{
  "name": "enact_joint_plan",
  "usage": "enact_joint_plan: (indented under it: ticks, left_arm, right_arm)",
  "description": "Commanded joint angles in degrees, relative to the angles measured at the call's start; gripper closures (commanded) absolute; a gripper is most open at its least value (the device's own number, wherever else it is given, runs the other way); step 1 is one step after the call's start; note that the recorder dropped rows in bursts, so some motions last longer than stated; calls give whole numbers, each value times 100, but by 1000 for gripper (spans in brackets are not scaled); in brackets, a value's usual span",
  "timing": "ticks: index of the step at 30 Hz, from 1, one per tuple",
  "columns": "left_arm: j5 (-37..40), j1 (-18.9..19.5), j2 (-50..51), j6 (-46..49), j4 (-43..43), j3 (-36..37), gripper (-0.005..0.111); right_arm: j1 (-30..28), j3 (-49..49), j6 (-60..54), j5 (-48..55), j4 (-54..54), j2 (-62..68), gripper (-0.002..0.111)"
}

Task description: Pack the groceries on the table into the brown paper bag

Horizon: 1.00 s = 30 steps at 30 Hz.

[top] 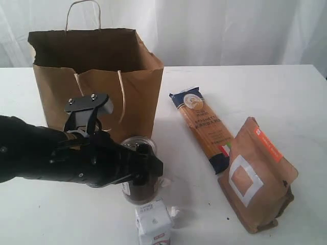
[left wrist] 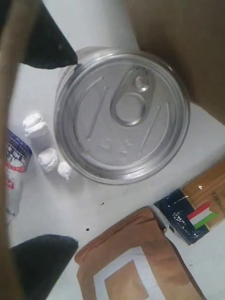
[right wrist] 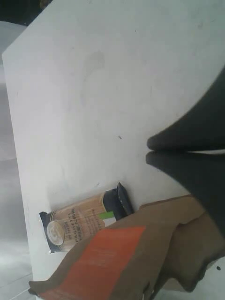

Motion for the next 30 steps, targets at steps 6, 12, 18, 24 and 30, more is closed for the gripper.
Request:
enact_joint_plan:
  ticks: [6, 12, 18, 24, 30]
  left_arm:
    - [-11, 7, 87, 550, -439, -38, 13]
    - [403, 7, -509, 573, -315, -38, 13]
    - [578, 7, -860, 573, -178, -38, 13]
    - [1146, 7, -1112, 727, -178, -38, 13]
    - [1539, 7, -1567, 1064, -178, -38, 22]
  right_arm:
    - [-17, 22, 22, -77, -31, -15, 108]
    - [-17, 22, 22, -77, -31, -15, 108]
    - [-17, 22, 22, -77, -31, -15, 108]
    - [-17, 22, 22, -77, -31, -15, 108]
    - [-17, 22, 22, -77, -31, -15, 108]
